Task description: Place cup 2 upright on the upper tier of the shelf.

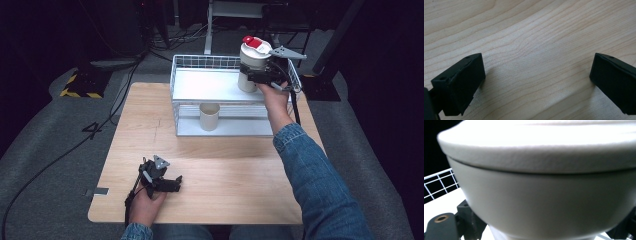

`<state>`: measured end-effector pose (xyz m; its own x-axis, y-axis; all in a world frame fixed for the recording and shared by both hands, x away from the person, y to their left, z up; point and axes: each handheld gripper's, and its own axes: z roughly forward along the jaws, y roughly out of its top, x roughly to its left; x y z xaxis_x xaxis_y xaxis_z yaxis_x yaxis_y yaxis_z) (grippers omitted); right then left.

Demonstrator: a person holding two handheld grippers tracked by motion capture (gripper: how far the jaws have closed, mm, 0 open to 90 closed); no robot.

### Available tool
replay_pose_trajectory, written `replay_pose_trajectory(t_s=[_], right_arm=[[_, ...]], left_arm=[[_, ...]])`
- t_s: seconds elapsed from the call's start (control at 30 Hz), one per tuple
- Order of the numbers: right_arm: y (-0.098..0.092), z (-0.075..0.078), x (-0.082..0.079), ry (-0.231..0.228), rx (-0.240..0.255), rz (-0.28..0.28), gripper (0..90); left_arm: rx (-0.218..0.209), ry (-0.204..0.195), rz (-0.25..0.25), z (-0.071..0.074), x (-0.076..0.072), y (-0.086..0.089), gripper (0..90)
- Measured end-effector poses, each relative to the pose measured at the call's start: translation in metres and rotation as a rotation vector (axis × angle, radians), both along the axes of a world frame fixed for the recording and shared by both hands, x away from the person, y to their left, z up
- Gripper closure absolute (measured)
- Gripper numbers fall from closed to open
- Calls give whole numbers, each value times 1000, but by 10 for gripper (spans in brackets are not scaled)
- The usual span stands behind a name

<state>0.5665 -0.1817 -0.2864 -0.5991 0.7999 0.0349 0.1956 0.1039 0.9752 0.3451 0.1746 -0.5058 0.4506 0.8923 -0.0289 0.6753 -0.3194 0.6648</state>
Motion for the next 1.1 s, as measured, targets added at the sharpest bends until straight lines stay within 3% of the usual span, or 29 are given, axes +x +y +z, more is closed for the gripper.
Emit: replay_pose_trajectory(t_s=[0.1,0.13,0.5,0.8,1.1], right_arm=[[1,0,-1,1,-5,-9,119],[2,1,-2,-6,-31,-20,112],[-3,6,-10,14,-44,-15,63],[-19,14,-31,-9,-43,-12,51],[-33,23,-56,-22,-35,36,54]], left_arm=[[0,0,0,0,0,0,6],[0,0,0,0,0,0,5],[1,-1,1,0,0,0,5],[-1,1,0,0,-1,0,5],[-1,2,-1,0,-2,0,5]])
